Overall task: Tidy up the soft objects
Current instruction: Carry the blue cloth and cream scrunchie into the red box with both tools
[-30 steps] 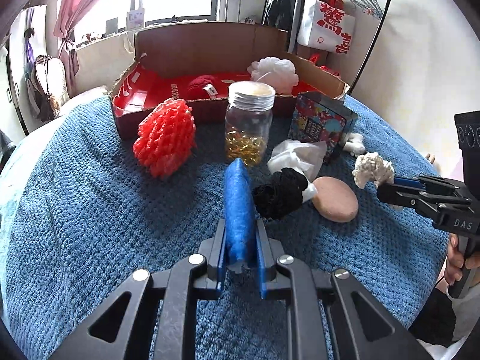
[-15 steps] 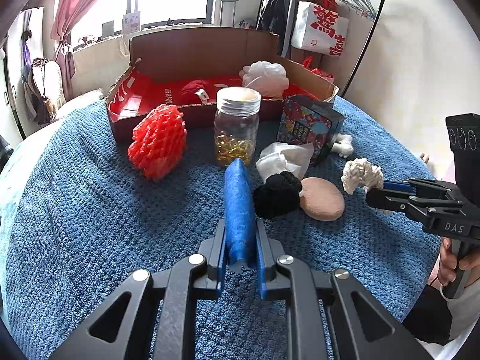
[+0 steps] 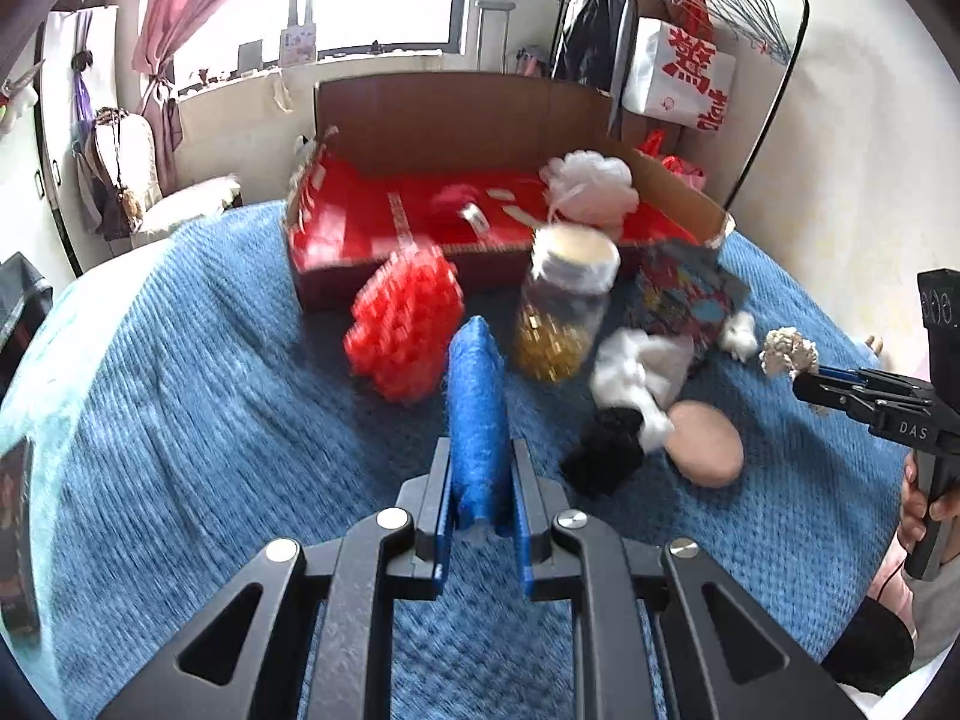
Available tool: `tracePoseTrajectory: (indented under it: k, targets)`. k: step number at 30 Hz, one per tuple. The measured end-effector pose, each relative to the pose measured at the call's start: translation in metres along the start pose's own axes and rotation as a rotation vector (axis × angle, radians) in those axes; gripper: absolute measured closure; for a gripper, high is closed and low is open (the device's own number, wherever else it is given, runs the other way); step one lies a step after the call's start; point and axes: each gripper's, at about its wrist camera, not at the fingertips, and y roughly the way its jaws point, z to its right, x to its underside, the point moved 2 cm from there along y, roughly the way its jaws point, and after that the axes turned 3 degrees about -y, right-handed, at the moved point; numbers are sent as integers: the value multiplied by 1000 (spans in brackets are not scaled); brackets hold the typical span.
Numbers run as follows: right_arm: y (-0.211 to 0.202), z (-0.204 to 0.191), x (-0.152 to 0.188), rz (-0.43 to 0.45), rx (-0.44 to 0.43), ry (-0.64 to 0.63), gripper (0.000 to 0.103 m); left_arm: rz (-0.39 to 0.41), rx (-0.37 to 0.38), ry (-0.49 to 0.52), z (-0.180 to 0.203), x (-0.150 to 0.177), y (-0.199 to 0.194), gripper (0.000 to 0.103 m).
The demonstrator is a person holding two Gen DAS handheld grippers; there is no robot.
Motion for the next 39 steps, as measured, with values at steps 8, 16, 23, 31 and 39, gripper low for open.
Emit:
tracePoseTrajectory:
  k: [8,16,23,31,39]
  targets:
    - [5,21,-36,17,91,-27,75,11,-20,22,-10,-39,14,86]
    - [21,24,-78,27,101,-80,75,6,4,69,-8,-79,32,86]
    - [31,17,-107,40,92,-138,75,-9,82,132,3,-113,47,86]
    - [59,7,-141,-6,77,-216,75,-66,163,224,28,-145,79,86]
    - [96,-2,-163,-116,78,-306,75,-180,230,274,53,-163,119,86]
